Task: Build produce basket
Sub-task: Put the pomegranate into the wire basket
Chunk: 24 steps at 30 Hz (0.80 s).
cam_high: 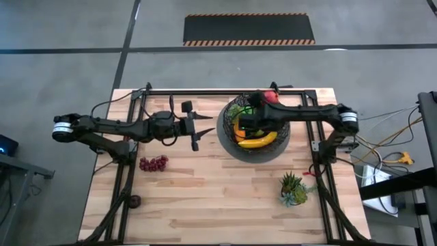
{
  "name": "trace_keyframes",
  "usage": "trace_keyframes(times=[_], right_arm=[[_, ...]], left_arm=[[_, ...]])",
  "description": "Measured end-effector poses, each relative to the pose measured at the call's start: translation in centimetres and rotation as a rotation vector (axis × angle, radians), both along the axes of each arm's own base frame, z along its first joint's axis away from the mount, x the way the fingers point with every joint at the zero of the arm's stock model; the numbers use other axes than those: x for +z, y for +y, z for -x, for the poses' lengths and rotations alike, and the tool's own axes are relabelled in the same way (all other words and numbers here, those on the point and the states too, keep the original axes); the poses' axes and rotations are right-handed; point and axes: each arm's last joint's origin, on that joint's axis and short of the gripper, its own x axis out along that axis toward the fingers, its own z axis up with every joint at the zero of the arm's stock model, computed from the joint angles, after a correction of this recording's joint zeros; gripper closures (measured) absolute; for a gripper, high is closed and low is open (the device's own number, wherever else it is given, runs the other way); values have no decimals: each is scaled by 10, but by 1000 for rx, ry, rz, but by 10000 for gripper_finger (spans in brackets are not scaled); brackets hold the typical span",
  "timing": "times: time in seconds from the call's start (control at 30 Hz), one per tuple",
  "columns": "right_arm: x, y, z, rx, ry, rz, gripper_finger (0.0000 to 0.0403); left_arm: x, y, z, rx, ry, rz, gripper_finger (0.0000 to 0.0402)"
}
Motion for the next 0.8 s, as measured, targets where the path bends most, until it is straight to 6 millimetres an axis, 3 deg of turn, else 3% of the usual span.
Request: trace_keyframes(times=[0.23, 0.8], right_arm=[[-27, -22, -9, -39, 137, -18, 110], [-38, -40, -7, -122, 106, -178, 98]], left_arm=[[-2, 1, 1, 45, 11, -19, 233], [-2, 1, 1, 45, 9, -28, 233]])
